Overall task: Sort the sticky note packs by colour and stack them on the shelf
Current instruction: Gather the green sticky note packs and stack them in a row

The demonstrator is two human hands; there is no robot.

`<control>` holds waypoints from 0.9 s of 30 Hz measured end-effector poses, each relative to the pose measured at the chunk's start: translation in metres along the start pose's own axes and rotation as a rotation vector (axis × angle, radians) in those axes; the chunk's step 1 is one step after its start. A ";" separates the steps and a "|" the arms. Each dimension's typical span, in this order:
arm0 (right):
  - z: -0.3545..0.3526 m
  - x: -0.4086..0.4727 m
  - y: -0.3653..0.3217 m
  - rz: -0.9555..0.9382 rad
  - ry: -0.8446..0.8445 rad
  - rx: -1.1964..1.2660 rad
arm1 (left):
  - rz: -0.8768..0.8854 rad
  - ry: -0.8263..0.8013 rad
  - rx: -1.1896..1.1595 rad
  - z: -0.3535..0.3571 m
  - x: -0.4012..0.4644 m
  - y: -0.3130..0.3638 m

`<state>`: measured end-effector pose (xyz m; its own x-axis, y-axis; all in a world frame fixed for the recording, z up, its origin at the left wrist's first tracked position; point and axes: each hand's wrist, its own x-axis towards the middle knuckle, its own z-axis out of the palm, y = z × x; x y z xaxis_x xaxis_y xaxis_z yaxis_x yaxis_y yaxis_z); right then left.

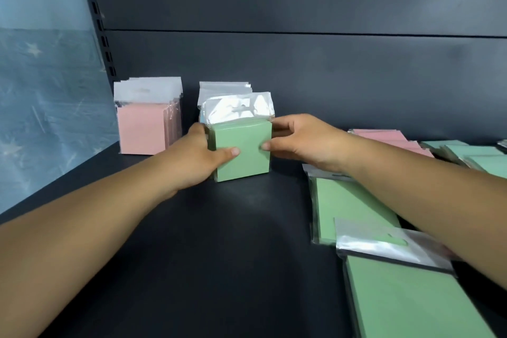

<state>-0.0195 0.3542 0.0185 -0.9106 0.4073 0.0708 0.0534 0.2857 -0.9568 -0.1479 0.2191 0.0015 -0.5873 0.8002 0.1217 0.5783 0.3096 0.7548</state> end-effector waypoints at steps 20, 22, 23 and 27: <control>-0.079 0.005 -0.007 -0.033 0.448 -0.003 | 0.164 0.318 -0.263 0.063 0.055 0.082; -0.084 0.013 0.006 0.017 0.488 0.012 | 0.165 0.318 -0.283 0.078 0.067 0.079; -0.086 0.017 0.014 0.043 0.497 0.011 | 0.160 0.316 -0.287 0.085 0.070 0.076; -0.090 0.032 0.036 0.137 0.496 -0.077 | 0.105 0.269 -0.293 0.103 0.083 0.059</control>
<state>-0.0094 0.4557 0.0118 -0.5899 0.8025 0.0891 0.2056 0.2560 -0.9446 -0.1042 0.3563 -0.0103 -0.6833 0.6446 0.3428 0.4804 0.0433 0.8760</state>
